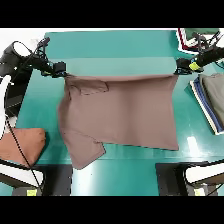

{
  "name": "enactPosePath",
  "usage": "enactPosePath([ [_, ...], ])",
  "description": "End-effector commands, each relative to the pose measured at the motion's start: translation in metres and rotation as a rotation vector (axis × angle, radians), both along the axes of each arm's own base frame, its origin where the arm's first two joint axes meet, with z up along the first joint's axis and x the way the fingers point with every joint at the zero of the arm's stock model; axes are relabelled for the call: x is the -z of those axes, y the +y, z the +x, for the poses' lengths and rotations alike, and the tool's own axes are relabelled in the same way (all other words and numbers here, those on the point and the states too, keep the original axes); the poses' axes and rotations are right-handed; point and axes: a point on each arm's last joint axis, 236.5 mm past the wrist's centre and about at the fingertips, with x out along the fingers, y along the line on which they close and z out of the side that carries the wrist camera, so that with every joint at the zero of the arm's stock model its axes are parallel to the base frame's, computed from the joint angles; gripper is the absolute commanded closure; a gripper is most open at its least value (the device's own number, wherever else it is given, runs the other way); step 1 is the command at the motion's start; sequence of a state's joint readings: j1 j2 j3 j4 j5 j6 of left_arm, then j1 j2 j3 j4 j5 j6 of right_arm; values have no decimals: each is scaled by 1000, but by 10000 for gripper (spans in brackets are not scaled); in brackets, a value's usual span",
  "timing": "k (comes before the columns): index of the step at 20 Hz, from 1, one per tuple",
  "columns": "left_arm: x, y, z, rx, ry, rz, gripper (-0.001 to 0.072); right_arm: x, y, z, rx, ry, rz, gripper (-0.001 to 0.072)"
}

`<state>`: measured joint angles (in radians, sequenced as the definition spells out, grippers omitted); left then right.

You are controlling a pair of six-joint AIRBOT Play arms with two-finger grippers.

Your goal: Fold the shirts.

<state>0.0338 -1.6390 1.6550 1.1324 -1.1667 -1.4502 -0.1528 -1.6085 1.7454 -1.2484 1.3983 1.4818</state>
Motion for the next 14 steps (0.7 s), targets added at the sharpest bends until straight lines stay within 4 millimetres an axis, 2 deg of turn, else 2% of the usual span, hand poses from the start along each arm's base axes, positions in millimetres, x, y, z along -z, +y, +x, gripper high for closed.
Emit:
enactPosePath([
  [1,14,15,-19,49,87,25,681,6,3,-19,-49,28,-27,698],
  [3,27,12,-29,66,127,22,680,24,8,-38,-54,56,-46,698],
  [8,66,4,-54,83,229,18,664,62,29,-61,-24,82,5,695],
  [9,70,5,-56,70,239,15,399,67,29,-65,-5,97,11,643],
  [10,71,7,-55,33,251,10,135,70,30,-67,2,106,15,414],
  [11,70,10,-55,7,259,7,152,70,30,-69,10,115,18,314],
  [14,48,14,-70,25,259,28,156,57,33,-85,-9,125,20,316],
])
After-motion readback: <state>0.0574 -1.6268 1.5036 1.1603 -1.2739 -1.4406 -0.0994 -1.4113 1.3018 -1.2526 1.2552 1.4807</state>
